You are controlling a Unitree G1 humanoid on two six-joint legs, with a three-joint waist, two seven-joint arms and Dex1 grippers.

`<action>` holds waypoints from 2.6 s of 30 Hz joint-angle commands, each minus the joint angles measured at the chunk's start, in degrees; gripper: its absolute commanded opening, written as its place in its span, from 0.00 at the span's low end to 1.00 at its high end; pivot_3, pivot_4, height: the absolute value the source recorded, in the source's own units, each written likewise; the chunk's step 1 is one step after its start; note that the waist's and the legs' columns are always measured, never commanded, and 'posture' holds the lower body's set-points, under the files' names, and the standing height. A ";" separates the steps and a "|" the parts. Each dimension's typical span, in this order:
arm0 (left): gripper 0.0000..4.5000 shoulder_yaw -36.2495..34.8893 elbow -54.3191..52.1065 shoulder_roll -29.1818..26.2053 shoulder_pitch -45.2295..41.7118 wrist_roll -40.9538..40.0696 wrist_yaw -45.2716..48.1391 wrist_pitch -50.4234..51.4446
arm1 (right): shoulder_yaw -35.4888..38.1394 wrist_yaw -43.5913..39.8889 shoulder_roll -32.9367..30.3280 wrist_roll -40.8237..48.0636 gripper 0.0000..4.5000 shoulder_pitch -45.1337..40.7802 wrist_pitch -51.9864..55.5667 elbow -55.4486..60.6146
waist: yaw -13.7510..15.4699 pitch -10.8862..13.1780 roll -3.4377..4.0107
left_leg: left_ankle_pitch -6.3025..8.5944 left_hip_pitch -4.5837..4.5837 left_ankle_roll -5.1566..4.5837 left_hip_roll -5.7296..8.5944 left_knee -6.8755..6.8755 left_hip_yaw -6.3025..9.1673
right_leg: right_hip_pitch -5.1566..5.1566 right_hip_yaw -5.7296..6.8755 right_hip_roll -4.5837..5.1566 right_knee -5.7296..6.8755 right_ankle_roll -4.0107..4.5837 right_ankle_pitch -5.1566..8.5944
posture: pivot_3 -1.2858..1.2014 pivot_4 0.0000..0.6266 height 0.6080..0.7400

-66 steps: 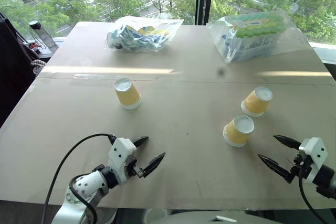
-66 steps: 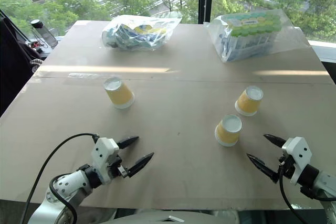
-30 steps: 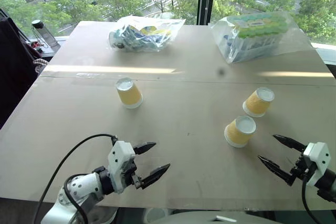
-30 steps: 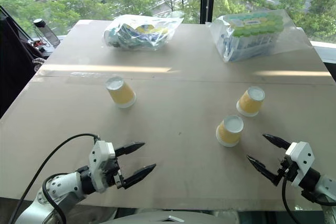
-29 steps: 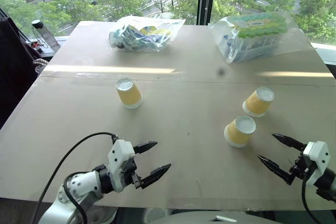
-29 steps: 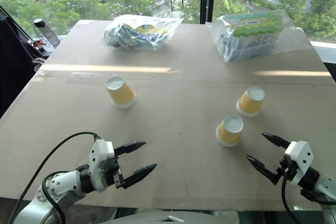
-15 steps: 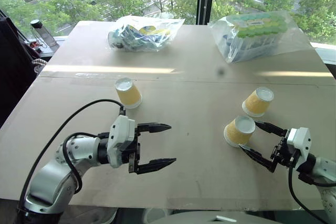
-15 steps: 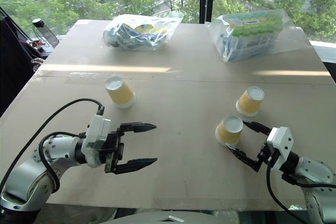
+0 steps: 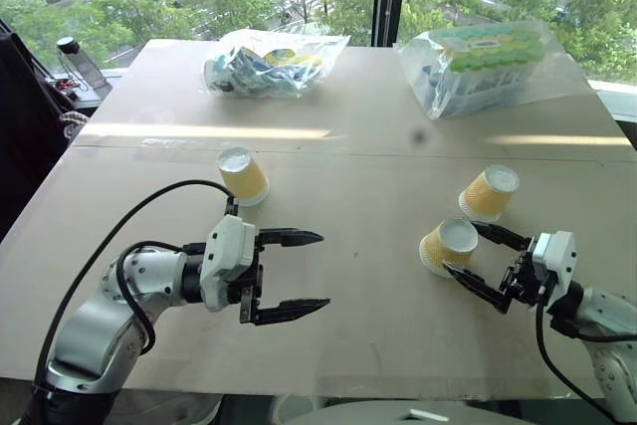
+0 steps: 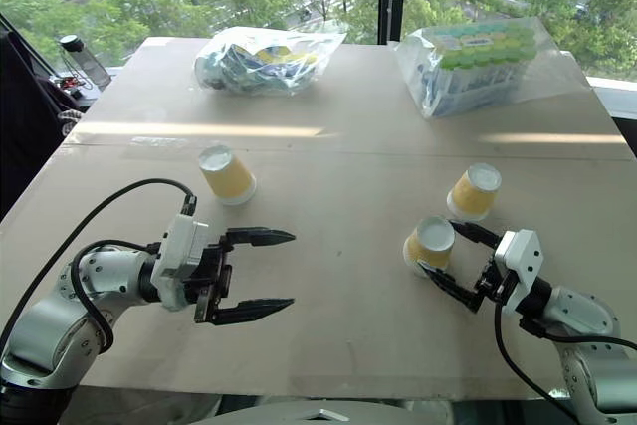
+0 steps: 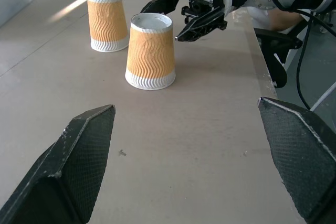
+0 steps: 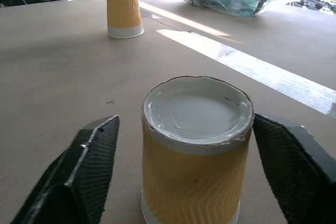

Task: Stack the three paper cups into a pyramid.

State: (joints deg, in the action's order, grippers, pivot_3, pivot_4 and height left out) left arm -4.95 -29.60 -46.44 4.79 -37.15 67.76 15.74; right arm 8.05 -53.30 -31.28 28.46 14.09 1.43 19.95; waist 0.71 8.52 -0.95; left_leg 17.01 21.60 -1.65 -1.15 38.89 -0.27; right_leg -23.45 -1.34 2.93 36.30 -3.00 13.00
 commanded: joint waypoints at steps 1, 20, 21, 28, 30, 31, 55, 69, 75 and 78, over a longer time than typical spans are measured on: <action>1.00 -0.46 -0.67 0.45 0.24 0.23 0.13 -1.24 | 0.33 0.08 0.33 0.37 0.49 -0.74 -0.90 0.24 | -0.01 0.00 0.00 | 0.00 0.00 0.00 0.00 0.00 0.01 | 0.00 0.00 0.00 0.00 0.00 0.00 | 0.52 0.24 1.00; 1.00 -10.39 -3.43 10.60 9.35 -1.35 -18.30 0.61 | -19.39 16.52 13.87 -11.15 0.47 -35.23 19.80 -9.65 | -1.37 0.02 -0.02 | -0.01 -0.04 0.02 0.00 0.02 0.07 | -0.10 -0.01 -0.02 0.23 0.03 -0.02 | 0.52 0.24 1.00; 1.00 -10.73 -3.26 10.84 9.35 -1.23 -19.24 0.78 | -20.00 17.11 15.20 -12.12 0.47 -37.46 19.88 -11.70 | -1.24 0.01 -0.03 | -0.02 0.00 0.02 0.01 0.02 0.08 | -0.13 -0.01 -0.01 0.23 -0.01 -0.05 | 0.52 0.24 1.00; 1.00 -9.91 -1.83 11.91 7.72 1.15 -24.90 1.81 | -20.79 19.68 20.57 -15.89 0.47 -47.16 20.99 -23.68 | -1.21 0.02 -0.02 | -0.02 0.16 0.05 0.15 0.02 0.34 | -0.13 0.23 0.11 0.19 -0.14 -0.13 | 0.52 0.24 1.00; 1.00 -8.77 -2.07 13.02 6.52 1.70 -26.46 2.05 | -20.05 19.64 21.22 -15.85 0.58 -47.73 20.29 -24.88 | -1.32 0.02 -0.01 | -0.02 0.15 0.05 0.18 0.02 0.34 | -0.13 0.23 0.12 0.19 -0.16 -0.14 | 0.52 0.24 1.00; 1.00 -8.44 -2.10 13.30 6.04 1.94 -26.84 2.18 | -19.58 19.45 21.53 -15.44 0.70 -47.79 20.19 -24.95 | -1.32 0.02 -0.02 | -0.03 0.15 0.05 0.18 0.02 0.35 | -0.13 0.24 0.12 0.20 -0.17 -0.14 | 0.52 0.24 1.00; 1.00 3.52 -3.83 8.15 -9.46 -1.45 -18.68 10.59 | 1.92 33.83 9.79 -19.57 0.99 -18.69 20.28 7.78 | -1.32 0.03 -0.01 | -0.04 0.14 0.05 0.25 0.02 0.43 | -0.11 0.24 0.11 0.25 -0.12 -0.10 | 0.52 0.24 1.00; 1.00 5.77 0.21 8.93 -16.30 1.30 -17.44 10.69 | 4.39 38.71 15.19 -15.26 0.99 -17.97 24.91 4.36 | -1.43 0.06 0.04 | -0.03 0.15 0.05 0.24 0.01 0.42 | -0.12 0.15 0.05 0.20 -0.16 -0.11 | 0.52 0.24 1.00; 1.00 5.73 0.38 9.63 -15.43 2.22 -17.10 9.81 | 4.82 39.38 15.32 -14.45 0.82 -18.63 25.76 4.04 | -1.44 0.07 0.05 | -0.03 0.15 0.05 0.24 0.01 0.43 | -0.12 0.16 0.05 0.21 -0.15 -0.11 | 0.52 0.24 1.00; 1.00 5.65 0.25 10.00 -14.94 2.68 -17.01 9.53 | 4.61 39.52 15.33 -14.27 0.48 -18.57 25.96 4.26 | -1.44 0.07 0.05 | -0.04 0.15 0.05 0.24 0.01 0.43 | -0.12 0.16 0.04 0.21 -0.15 -0.11 | 0.52 0.24 1.00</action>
State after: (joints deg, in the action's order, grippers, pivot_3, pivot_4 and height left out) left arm 0.71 -28.51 -36.60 -10.44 -34.88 50.34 26.77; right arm 11.86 -14.47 -15.73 13.50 -3.76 27.52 22.61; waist -0.73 8.59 -0.90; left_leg 16.97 21.75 -1.60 -0.91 38.91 0.16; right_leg -23.57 -1.18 2.98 36.51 -3.15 12.89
